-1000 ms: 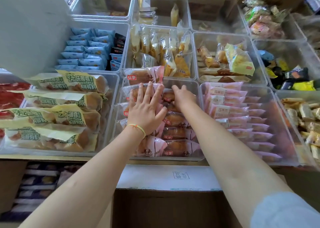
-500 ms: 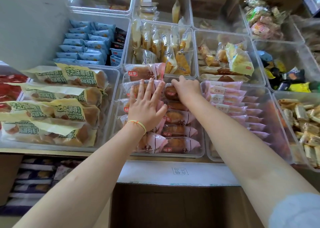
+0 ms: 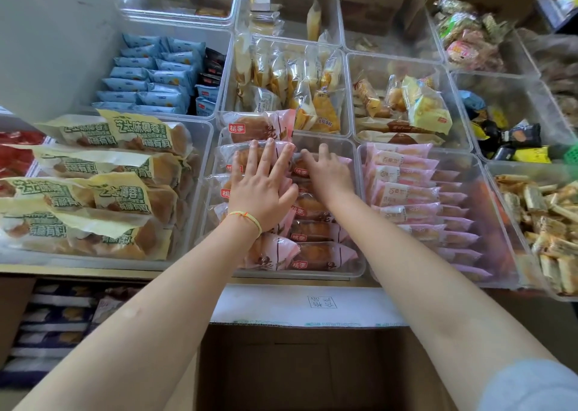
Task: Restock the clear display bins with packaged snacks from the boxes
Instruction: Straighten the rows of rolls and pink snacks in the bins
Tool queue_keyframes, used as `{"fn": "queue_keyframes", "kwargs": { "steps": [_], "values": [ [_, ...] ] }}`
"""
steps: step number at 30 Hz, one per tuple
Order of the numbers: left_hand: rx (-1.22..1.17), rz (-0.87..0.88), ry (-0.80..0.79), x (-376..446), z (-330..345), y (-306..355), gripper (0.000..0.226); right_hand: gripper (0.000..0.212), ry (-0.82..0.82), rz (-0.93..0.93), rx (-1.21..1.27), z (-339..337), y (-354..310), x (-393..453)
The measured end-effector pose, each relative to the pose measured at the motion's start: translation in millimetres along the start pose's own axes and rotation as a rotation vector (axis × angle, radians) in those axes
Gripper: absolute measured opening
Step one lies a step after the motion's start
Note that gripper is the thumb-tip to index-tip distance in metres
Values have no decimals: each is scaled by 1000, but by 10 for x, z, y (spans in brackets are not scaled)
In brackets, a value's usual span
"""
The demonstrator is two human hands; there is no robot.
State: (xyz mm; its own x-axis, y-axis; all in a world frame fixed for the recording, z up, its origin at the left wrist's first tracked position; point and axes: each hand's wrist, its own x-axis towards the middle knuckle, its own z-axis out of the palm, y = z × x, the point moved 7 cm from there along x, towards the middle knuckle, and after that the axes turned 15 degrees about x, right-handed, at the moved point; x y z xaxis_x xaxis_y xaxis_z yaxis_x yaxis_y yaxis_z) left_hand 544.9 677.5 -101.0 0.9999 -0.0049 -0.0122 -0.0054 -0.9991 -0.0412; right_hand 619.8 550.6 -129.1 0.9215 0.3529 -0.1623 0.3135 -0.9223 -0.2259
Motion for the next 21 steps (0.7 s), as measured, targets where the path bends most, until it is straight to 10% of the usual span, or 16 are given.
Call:
{"fn": "queue_keyframes", "kwargs": {
  "steps": [6,21],
  "values": [
    [11,3,-7,7,3,9,69,62,-186,25,281,93,5,-27],
    [25,13,-19,-22,-11,11,68,31,-140,31,-421,-125,328,-33]
  ]
}}
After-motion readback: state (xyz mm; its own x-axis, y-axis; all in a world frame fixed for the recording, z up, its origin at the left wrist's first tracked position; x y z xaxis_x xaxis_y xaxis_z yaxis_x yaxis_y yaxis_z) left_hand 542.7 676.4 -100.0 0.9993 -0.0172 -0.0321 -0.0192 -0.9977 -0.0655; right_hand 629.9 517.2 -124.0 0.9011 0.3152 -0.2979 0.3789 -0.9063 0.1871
